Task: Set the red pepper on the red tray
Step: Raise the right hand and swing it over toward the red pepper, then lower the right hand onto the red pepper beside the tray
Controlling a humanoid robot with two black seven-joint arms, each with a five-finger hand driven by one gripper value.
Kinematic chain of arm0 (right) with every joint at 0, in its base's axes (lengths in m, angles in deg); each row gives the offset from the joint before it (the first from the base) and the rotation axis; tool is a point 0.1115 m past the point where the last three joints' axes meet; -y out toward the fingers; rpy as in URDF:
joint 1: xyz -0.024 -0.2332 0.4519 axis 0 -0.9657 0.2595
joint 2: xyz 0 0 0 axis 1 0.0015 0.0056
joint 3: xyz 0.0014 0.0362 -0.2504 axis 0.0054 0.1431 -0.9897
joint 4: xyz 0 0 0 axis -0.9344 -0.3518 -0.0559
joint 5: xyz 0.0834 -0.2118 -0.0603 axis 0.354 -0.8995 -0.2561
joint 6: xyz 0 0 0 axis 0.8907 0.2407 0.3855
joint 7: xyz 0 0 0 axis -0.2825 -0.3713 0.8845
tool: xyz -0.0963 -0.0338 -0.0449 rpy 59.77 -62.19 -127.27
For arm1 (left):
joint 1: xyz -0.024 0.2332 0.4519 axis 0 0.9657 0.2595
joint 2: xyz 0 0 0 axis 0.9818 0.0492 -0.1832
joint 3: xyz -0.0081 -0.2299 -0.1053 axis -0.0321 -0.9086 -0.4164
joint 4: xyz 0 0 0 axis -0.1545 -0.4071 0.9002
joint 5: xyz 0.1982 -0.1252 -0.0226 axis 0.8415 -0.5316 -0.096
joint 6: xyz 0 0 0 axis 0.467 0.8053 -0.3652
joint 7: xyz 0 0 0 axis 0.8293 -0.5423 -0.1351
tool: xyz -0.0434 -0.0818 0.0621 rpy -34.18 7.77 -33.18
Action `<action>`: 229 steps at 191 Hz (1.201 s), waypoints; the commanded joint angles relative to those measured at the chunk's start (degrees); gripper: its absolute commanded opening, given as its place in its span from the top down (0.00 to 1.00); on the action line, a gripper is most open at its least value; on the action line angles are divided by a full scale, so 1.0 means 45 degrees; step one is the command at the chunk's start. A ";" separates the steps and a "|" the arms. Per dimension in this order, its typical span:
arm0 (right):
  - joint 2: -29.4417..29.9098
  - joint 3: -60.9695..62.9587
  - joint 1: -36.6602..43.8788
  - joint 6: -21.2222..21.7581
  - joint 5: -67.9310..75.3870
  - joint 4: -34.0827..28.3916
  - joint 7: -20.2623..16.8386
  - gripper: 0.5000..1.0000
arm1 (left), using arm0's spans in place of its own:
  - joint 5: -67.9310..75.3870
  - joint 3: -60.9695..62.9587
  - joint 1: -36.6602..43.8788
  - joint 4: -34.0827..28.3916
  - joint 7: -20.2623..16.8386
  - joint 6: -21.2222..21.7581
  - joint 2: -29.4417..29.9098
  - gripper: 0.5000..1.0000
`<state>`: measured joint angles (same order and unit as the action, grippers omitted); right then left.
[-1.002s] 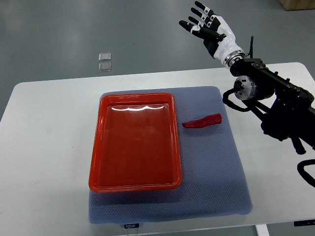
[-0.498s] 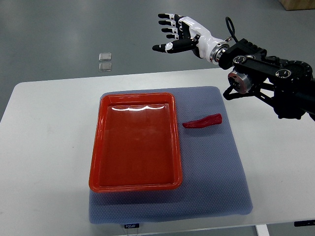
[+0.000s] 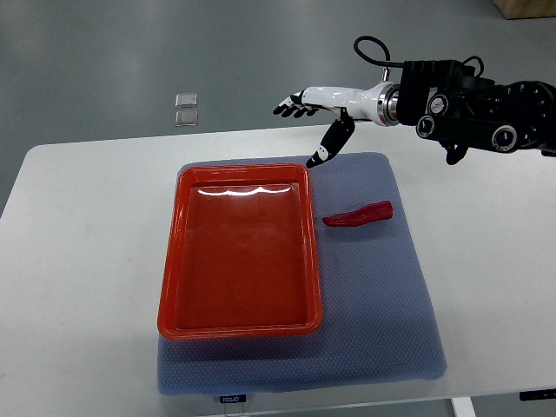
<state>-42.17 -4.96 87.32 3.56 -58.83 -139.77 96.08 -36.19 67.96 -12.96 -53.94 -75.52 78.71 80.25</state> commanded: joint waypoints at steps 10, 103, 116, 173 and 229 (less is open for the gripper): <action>-0.0038 -0.1009 0.0091 0.0131 -0.1238 -0.0193 -0.0062 0.17 | 0.0000 0.0018 0.0000 0.0000 0.0001 -0.0004 0.0000 0.00; -0.0995 -0.1556 -0.0964 0.0912 -0.1609 -0.0056 -0.0667 0.17 | 0.0000 0.0018 0.0000 0.0019 0.0001 -0.0004 0.0000 0.00; -0.1015 -0.1517 -0.1120 0.0893 -0.1589 -0.0056 -0.0784 0.18 | 0.0000 0.0018 0.0000 0.0019 0.0001 -0.0004 0.0000 0.00; -0.1015 -0.1224 -0.1355 0.0873 -0.1394 -0.0075 -0.1351 0.18 | 0.0000 -0.0002 0.0000 0.0019 0.0001 -0.0004 0.0000 0.00; -0.0702 -0.0872 -0.1550 0.0893 -0.0164 -0.0193 -0.2093 0.18 | 0.0000 0.0018 0.0000 0.0000 0.0001 -0.0004 0.0000 0.00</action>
<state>-46.08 -8.94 80.68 7.83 -60.21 -140.60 87.29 -36.21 68.02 -12.96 -53.94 -75.52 78.69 80.25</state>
